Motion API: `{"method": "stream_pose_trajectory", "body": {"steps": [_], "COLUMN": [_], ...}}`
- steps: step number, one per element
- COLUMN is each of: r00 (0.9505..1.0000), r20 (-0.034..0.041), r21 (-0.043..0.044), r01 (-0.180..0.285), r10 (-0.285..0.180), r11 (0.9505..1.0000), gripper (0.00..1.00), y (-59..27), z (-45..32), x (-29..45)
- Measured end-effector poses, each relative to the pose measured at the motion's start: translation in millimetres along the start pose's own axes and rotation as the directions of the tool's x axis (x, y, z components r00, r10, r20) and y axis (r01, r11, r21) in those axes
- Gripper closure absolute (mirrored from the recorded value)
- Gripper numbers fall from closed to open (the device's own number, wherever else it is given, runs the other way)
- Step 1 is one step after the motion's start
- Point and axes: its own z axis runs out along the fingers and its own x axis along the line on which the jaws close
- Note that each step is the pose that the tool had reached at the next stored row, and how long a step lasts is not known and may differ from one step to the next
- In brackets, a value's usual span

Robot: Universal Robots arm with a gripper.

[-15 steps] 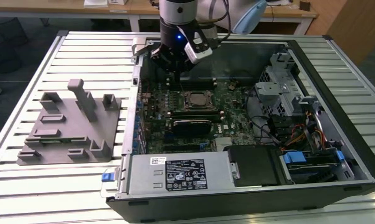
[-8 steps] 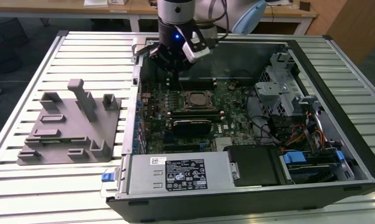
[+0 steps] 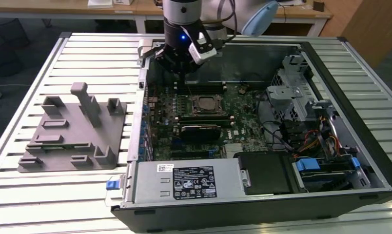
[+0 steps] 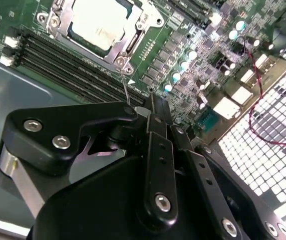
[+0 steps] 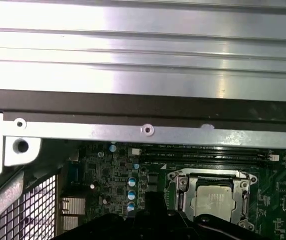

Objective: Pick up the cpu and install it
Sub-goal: 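Install the first cpu locking lever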

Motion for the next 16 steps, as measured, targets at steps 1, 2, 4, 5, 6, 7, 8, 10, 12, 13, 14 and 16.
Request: {"method": "stream_pose_trajectory", "body": {"steps": [1,2,4,5,6,7,8,10,12,13,14,16], "r00": [1.0000,1.0000,1.0000,1.0000,1.0000,1.0000,1.0000,1.0000,1.0000,1.0000,1.0000,1.0000], "r20": [-0.0001,0.0000,-0.0001,-0.0001,-0.0001,0.0000,-0.0001,-0.0004,-0.0011,-0.0014,-0.0014,-0.0016], "r21": [0.0001,0.0000,0.0000,0.0001,0.0000,0.0000,0.0000,0.0001,0.0001,0.0001,-0.0001,-0.0049], "r01": [0.000,0.001,0.003,0.003,0.003,0.003,0.003,0.003,0.004,0.004,0.004,0.004], "r10": [0.000,-0.001,-0.003,-0.003,-0.003,-0.003,-0.003,-0.003,-0.004,-0.004,-0.004,-0.004], "r11": [1.0000,1.0000,1.0000,1.0000,1.0000,1.0000,1.0000,1.0000,1.0000,1.0000,1.0000,1.0000], "gripper": [0.89,0.89,0.89,0.89,0.89,0.89,0.89,0.89,0.89,0.89,0.89,0.89], "y": [1.5,6.4,8.7,8.6,8.5,8.3,8.2,8.0,7.7,7.6,7.6,7.2], "z": [0.3,1.0,1.3,1.3,1.3,1.3,1.4,1.7,2.2,2.5,2.8,3.2], "x": [0.1,-0.1,-6.3,-9.4,-14.1,-18.6,-23.1,-32.1,-41.1,-44.7,-46.0,-46.3]}}
